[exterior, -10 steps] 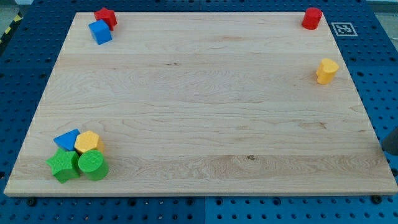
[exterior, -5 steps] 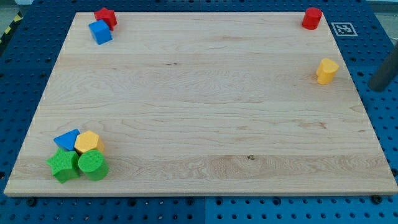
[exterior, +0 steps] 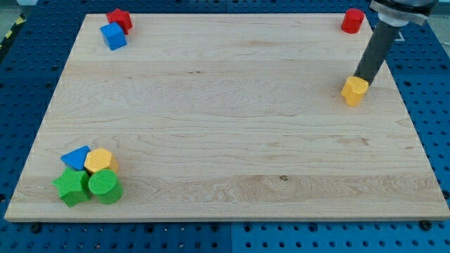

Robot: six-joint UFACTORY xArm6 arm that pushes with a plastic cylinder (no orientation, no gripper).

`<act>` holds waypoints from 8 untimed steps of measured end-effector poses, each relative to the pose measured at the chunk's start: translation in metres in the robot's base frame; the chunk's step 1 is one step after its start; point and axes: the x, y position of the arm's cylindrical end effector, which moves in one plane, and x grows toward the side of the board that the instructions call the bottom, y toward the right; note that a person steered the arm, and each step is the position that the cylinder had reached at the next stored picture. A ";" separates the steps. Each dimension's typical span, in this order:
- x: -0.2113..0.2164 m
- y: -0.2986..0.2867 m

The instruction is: Push the yellow heart towards the center

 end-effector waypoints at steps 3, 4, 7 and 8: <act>0.024 0.007; 0.034 -0.016; 0.006 -0.104; 0.022 -0.136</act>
